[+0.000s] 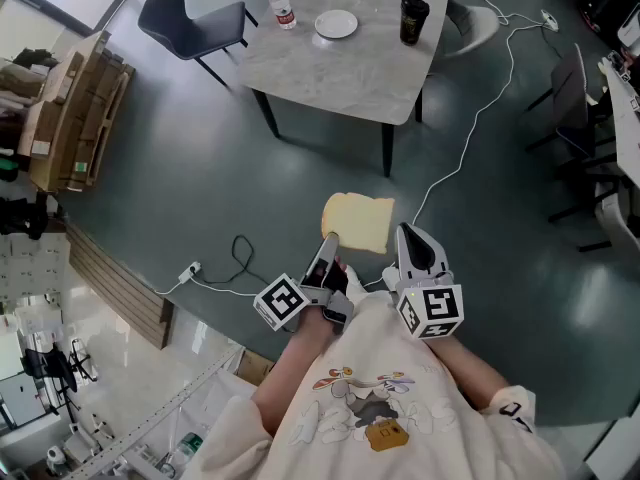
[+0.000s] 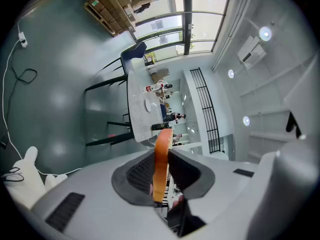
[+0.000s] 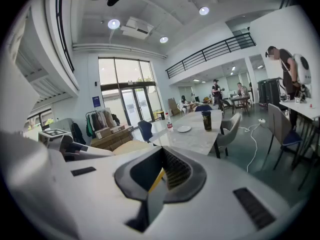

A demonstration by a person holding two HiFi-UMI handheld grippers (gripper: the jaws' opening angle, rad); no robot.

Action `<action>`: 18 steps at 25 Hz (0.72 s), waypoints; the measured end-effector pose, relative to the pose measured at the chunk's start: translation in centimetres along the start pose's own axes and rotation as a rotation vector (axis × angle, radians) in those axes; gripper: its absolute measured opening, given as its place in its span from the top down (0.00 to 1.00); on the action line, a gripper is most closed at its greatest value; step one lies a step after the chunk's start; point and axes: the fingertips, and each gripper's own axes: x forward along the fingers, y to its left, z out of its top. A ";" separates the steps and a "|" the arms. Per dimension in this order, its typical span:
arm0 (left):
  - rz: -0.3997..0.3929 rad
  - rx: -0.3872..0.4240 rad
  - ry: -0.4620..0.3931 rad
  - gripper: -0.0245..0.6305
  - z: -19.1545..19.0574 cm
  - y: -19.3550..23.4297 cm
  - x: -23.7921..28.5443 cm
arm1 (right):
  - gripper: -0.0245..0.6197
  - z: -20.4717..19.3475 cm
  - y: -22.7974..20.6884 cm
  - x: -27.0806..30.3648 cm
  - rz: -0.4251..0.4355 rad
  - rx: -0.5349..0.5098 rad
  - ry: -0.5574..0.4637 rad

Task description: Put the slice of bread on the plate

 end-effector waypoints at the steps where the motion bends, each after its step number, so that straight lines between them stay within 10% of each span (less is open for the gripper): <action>1: -0.008 -0.031 -0.004 0.82 -0.6 -0.3 0.4 | 0.95 -0.1 -0.6 -0.2 0.000 0.003 0.007; 18: 0.058 -0.004 -0.067 0.82 -6.1 -1.5 4.3 | 0.95 0.9 -6.1 -1.4 0.145 -0.007 0.017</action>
